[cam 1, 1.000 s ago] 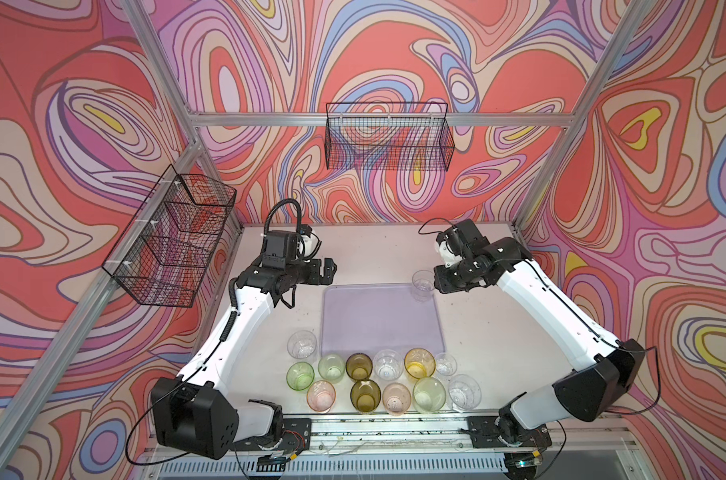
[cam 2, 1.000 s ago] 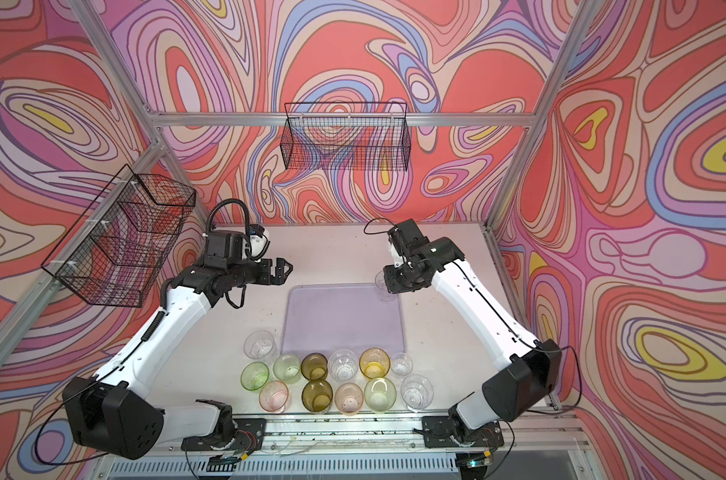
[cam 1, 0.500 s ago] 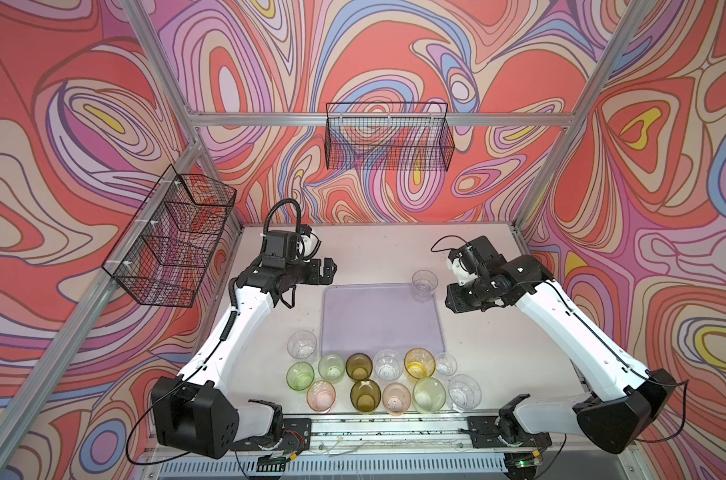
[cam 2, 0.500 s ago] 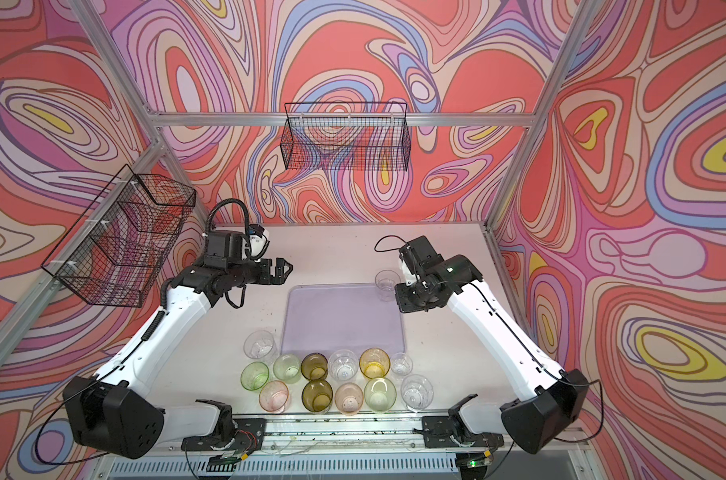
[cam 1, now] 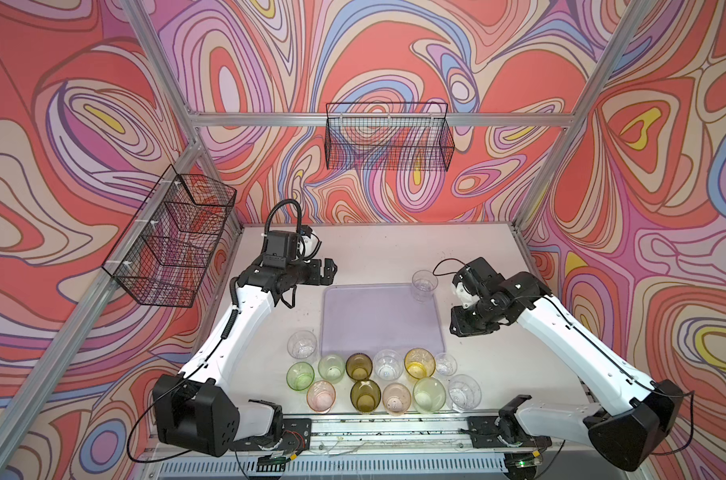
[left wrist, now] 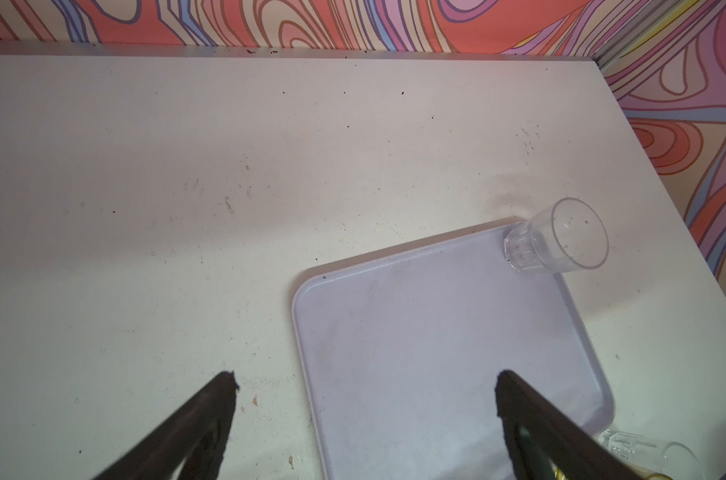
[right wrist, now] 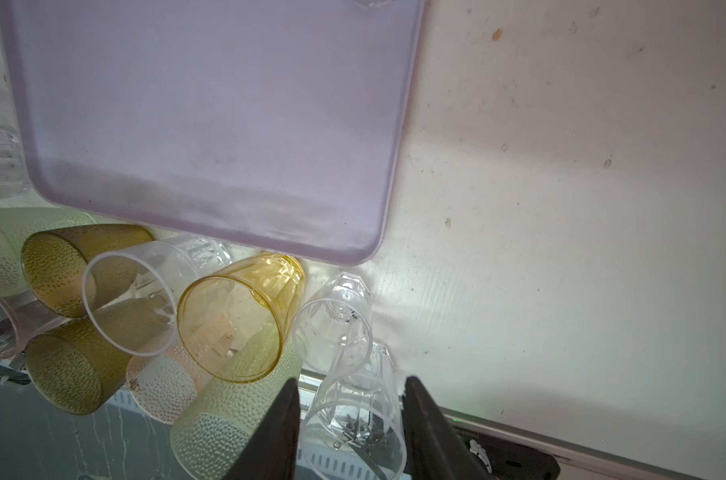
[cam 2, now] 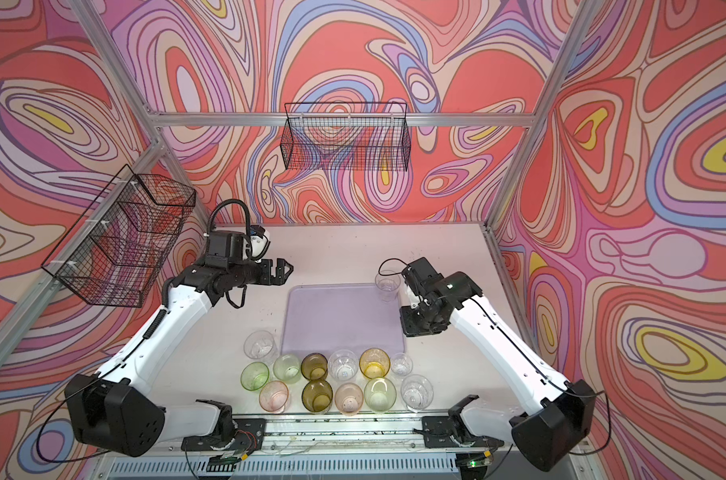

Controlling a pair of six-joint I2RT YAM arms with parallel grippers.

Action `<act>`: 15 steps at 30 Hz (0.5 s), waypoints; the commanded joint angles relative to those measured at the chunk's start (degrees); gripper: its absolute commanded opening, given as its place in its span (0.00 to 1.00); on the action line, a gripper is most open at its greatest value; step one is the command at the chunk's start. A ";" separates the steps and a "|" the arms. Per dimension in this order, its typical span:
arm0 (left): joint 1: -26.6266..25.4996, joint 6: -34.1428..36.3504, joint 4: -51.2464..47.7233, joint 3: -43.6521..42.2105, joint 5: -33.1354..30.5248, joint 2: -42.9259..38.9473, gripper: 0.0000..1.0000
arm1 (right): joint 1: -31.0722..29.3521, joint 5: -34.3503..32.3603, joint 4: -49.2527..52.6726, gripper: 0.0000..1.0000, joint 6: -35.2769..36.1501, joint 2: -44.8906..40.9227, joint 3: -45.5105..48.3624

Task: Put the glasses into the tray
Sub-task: 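Raise the right gripper and move it back toward the cup cluster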

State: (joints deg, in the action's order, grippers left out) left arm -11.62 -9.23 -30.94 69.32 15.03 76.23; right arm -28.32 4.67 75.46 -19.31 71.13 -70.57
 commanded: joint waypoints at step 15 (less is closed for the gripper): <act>0.38 -0.63 -1.37 0.64 2.00 1.05 1.00 | -1.12 5.08 -5.68 0.41 -7.83 -3.02 14.12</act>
State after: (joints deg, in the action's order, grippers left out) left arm -11.62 -9.32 -31.05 69.32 15.81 76.88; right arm -28.93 8.71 71.83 -25.50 68.49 -58.06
